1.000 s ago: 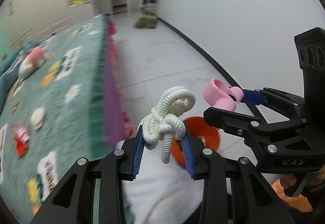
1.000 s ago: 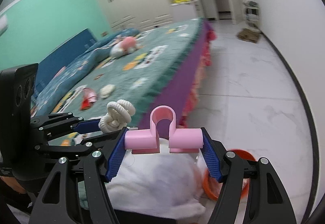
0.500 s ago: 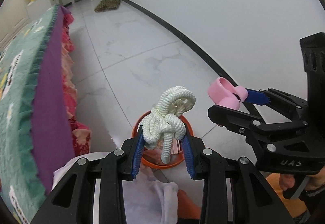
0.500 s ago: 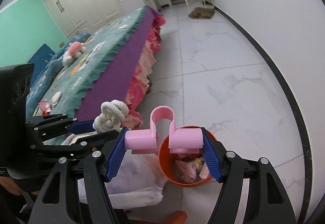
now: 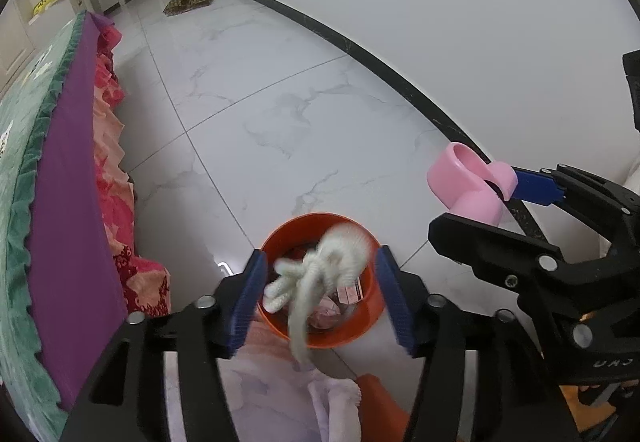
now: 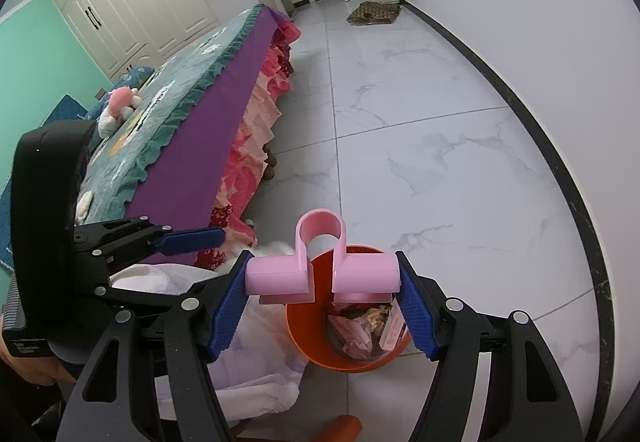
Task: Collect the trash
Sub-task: 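Open the left tool to drop the rope while the right tool releases the clip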
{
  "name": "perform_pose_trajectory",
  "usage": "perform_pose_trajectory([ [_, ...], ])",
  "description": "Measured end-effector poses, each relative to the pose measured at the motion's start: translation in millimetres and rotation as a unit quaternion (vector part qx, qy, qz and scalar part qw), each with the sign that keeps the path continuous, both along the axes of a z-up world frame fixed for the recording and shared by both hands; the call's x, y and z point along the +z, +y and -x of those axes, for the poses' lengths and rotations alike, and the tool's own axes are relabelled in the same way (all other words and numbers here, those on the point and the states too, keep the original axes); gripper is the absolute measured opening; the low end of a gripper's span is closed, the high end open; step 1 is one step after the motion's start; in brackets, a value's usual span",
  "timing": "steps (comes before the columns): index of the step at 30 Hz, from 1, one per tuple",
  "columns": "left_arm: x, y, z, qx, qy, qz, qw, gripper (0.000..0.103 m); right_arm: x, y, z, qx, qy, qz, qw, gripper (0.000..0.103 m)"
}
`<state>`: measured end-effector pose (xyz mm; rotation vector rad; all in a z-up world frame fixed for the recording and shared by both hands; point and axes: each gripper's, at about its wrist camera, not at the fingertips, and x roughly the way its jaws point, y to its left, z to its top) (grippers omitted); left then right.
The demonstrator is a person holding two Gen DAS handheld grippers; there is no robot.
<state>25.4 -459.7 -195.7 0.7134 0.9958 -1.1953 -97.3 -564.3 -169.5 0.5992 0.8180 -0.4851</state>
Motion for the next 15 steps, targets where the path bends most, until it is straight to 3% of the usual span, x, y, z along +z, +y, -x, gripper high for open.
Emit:
perform_pose_trajectory([
  [1, 0.1, 1.3, -1.0, 0.002, -0.004, 0.001, 1.0000, 0.075, -0.7, -0.6, -1.3, 0.000, 0.001, -0.001, 1.000, 0.068],
  [15, 0.6, 7.5, -14.9, 0.026, -0.012, -0.004, 0.9996, 0.075, -8.6, -0.1, -28.5, 0.014, 0.019, 0.006, 1.000, 0.070],
])
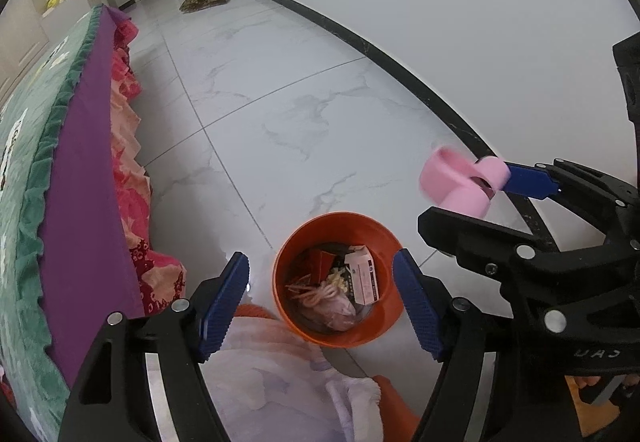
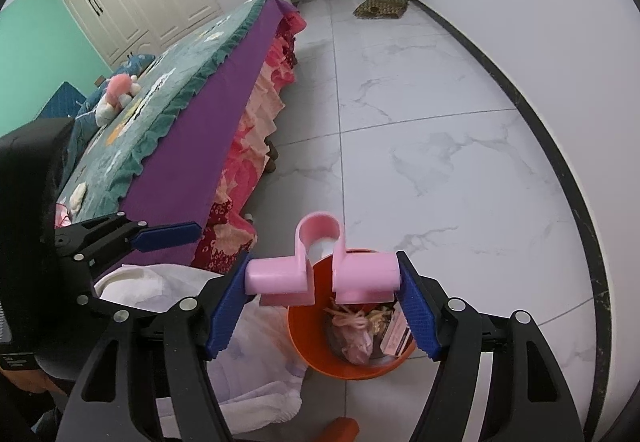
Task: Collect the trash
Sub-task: 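Open the left tool to drop the rope while the right tool releases the clip, then move both tools back over the bed toward the red packet and cotton ball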
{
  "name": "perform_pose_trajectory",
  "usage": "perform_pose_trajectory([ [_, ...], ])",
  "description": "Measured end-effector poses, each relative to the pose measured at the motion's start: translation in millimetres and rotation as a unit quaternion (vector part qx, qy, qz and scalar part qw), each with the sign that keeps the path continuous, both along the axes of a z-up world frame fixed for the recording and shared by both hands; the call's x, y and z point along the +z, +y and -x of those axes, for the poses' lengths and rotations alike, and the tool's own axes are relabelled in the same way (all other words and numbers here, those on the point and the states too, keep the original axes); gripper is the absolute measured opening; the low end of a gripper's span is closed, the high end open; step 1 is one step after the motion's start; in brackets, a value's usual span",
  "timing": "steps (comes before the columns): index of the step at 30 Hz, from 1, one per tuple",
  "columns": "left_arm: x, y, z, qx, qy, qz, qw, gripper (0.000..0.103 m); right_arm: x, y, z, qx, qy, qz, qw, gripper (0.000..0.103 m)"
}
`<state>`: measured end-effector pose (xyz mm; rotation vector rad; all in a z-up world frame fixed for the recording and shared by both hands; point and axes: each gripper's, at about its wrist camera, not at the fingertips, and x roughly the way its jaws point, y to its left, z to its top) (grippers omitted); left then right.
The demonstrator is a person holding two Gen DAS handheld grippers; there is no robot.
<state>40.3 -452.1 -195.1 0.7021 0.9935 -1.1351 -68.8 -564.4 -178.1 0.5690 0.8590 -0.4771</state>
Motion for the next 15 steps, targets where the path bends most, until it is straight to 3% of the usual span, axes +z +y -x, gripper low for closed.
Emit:
perform_pose_trajectory([
  [15, 8.1, 12.3, -6.6, 0.015, -0.001, 0.010, 0.9998, 0.075, 8.4, 10.5, -8.5, 0.001, -0.004, 0.006, 1.000, 0.071],
])
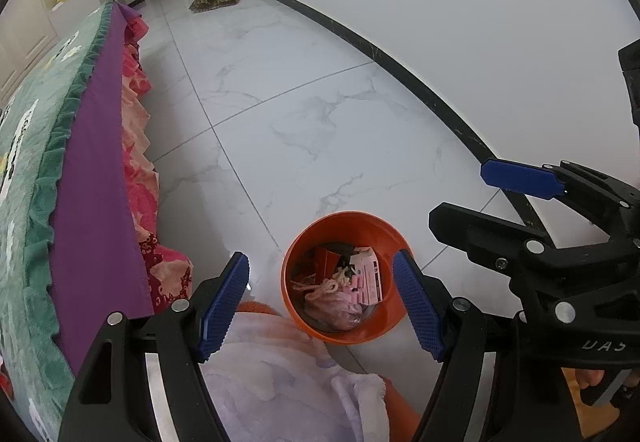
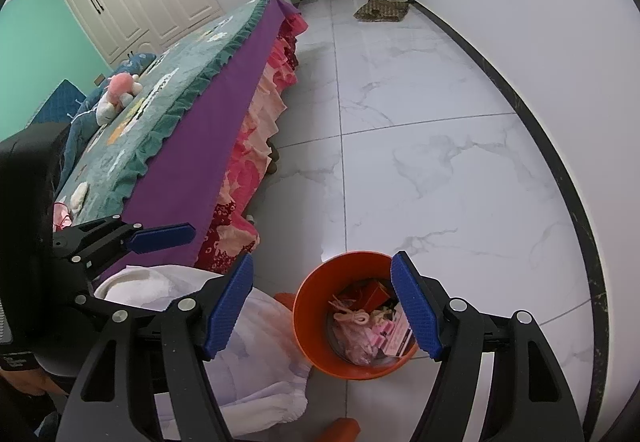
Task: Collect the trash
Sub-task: 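Move both tools back over the bed toward the red packet and cotton ball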
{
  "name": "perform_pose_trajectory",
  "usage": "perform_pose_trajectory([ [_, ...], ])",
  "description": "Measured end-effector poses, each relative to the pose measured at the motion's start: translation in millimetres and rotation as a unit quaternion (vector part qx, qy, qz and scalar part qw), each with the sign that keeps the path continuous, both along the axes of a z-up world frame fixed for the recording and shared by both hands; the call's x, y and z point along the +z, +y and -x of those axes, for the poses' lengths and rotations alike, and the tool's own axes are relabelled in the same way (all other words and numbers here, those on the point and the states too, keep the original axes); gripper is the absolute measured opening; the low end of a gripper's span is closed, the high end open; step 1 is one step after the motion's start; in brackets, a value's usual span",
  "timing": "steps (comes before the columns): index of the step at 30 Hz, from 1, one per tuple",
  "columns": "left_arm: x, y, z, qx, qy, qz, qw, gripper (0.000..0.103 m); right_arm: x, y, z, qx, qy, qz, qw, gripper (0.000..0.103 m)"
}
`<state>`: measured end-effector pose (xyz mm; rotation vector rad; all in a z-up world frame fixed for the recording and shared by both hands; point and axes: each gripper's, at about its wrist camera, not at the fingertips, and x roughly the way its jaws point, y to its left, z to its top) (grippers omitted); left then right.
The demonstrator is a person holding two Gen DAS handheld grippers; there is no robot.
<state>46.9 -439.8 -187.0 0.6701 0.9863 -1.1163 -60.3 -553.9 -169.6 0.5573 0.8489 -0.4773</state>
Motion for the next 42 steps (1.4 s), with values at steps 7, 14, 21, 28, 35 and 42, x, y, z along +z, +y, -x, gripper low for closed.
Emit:
perform_pose_trajectory([
  [7, 19.6, 21.8, -3.5, 0.017, -0.013, 0.020, 0.9996, 0.075, 24.3, 17.7, -2.7, 0.015, -0.019, 0.015, 1.000, 0.071],
  [14, 48.9, 69.5, -19.6, 0.065, -0.044, 0.046, 0.9959, 0.075, 49.2, 52.3, -23.8, 0.060, -0.037, 0.028, 0.997, 0.071],
  [21, 70.2, 133.9, -47.1, 0.135, -0.057, 0.064, 0.9871, 0.075, 73.5, 110.0, -72.0, 0.131, -0.057, 0.041, 0.989, 0.071],
  [28, 88.9, 200.5, -71.6, 0.204, -0.071, 0.077, 0.9734, 0.075, 93.1, 168.2, -120.3, 0.198, -0.073, 0.051, 0.976, 0.071],
  [35, 102.0, 260.4, -92.0, 0.263, -0.080, 0.092, 0.9569, 0.078, 107.9, 224.9, -163.8, 0.256, -0.083, 0.060, 0.961, 0.071],
  [42, 100.2, 309.3, -115.3, 0.315, -0.078, 0.095, 0.9411, 0.078, 107.6, 266.8, -203.7, 0.298, -0.080, 0.054, 0.950, 0.071],
])
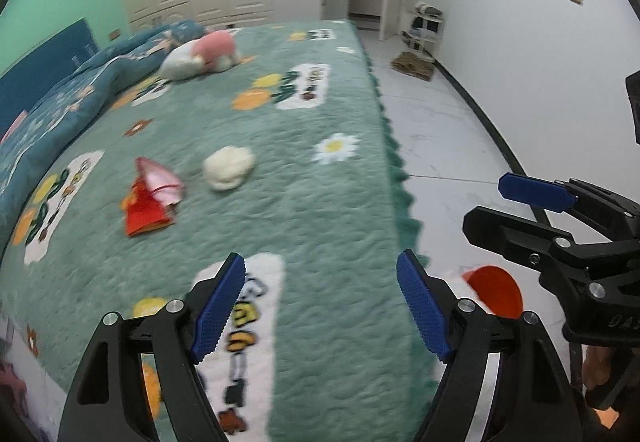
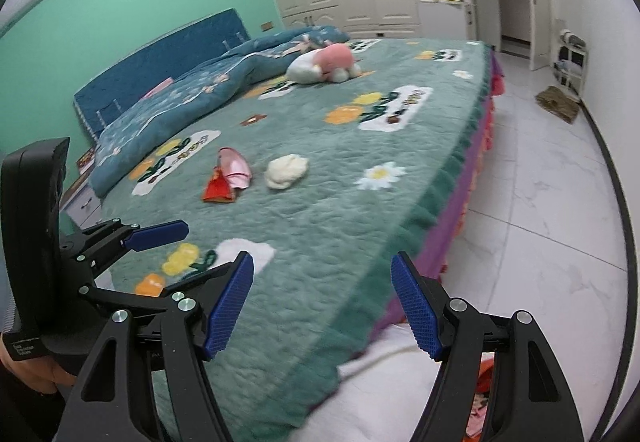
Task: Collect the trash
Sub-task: 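Move both tools back over the bed toward the red packet and cotton ball, then grasp the red packet with the left tool while the right tool grasps the white cotton ball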
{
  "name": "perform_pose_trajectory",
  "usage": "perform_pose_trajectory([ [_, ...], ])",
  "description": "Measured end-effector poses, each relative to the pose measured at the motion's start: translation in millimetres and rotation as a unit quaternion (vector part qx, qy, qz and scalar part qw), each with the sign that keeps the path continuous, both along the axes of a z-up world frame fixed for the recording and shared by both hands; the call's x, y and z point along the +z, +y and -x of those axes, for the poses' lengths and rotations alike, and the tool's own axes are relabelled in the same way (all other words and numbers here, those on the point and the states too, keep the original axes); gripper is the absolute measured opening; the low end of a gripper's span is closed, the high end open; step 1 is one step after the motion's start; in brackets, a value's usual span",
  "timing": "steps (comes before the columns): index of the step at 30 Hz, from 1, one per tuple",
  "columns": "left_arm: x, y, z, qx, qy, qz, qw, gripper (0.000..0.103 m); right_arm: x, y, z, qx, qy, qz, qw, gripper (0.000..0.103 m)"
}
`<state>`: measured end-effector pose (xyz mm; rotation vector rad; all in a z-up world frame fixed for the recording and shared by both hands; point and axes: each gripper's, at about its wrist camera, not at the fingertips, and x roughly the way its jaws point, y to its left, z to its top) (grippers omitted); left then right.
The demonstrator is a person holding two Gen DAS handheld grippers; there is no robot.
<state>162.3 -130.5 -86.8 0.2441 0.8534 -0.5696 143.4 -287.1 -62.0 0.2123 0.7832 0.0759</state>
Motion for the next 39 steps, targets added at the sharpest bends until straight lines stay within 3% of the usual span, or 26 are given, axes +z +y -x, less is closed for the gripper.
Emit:
perform_pose_trajectory([
  [12, -1.9, 70.6, -49.4, 0.088, 0.015, 0.008, 0.9960, 0.078, -5.1, 56.0, -72.8, 0.064, 0.016, 0.008, 0.998, 0.071],
  [15, -6.7, 83.3, -67.9, 0.104, 0.023, 0.006, 0.9943, 0.078, -10.3, 61.5, -90.6, 0.071, 0.021, 0.007, 0.997, 0.076],
  [39, -67.5, 123.6, -200.7, 0.153, 0.078, -0.018, 0.9850, 0.078, -80.1, 83.8, -248.8, 0.106, 0.072, 0.010, 0.992, 0.076],
])
